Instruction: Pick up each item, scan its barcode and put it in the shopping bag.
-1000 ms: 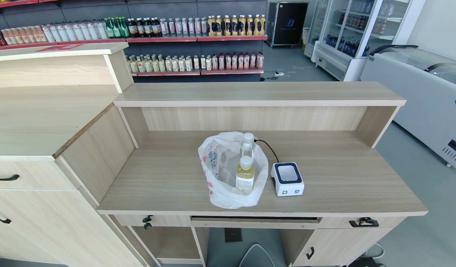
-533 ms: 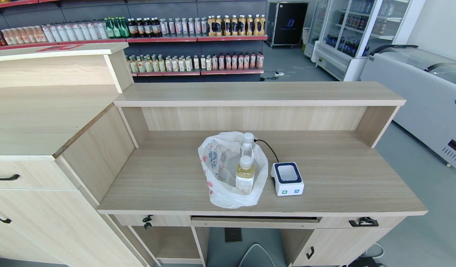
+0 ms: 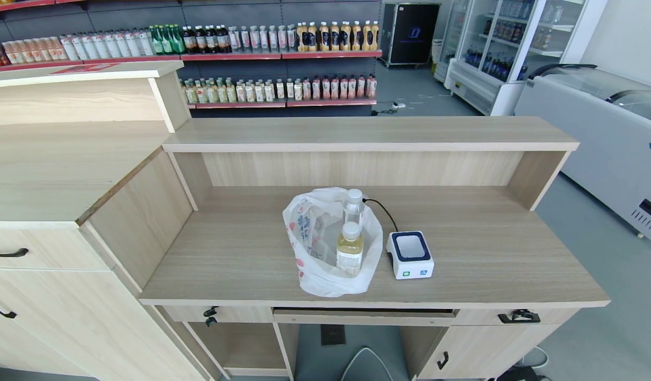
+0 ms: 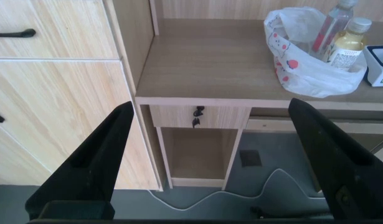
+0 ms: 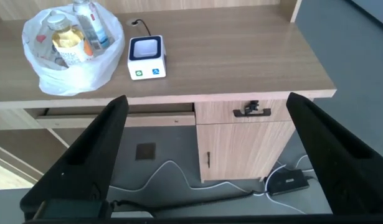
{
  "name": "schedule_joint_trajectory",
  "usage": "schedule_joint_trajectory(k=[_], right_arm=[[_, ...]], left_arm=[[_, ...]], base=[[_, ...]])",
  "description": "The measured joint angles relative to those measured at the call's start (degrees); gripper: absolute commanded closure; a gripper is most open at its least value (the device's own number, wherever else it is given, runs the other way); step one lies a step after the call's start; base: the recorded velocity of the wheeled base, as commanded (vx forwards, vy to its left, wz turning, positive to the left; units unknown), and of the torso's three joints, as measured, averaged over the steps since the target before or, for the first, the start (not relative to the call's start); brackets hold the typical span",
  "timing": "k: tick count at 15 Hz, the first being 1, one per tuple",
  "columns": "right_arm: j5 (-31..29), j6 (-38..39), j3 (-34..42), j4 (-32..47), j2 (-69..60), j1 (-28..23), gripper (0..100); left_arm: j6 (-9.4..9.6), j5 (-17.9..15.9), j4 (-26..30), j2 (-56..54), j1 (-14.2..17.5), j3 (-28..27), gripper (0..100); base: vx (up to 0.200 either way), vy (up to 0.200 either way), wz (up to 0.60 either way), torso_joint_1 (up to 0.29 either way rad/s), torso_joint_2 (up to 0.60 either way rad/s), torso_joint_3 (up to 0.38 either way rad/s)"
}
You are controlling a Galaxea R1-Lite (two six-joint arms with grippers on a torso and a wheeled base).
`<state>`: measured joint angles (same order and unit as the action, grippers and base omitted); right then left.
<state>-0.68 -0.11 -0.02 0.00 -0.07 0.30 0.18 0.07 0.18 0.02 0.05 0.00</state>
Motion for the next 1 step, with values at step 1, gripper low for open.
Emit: schedule_joint_trajectory(k=[1], right_arm=[[-0.02,-0.02,0.0,0.0,0.0,0.0,0]], left_arm=[[0.0,0.0,0.0,0.0,0.0,0.0,0]], base=[[0.0,0.0,0.0,0.0,0.0,0.0]])
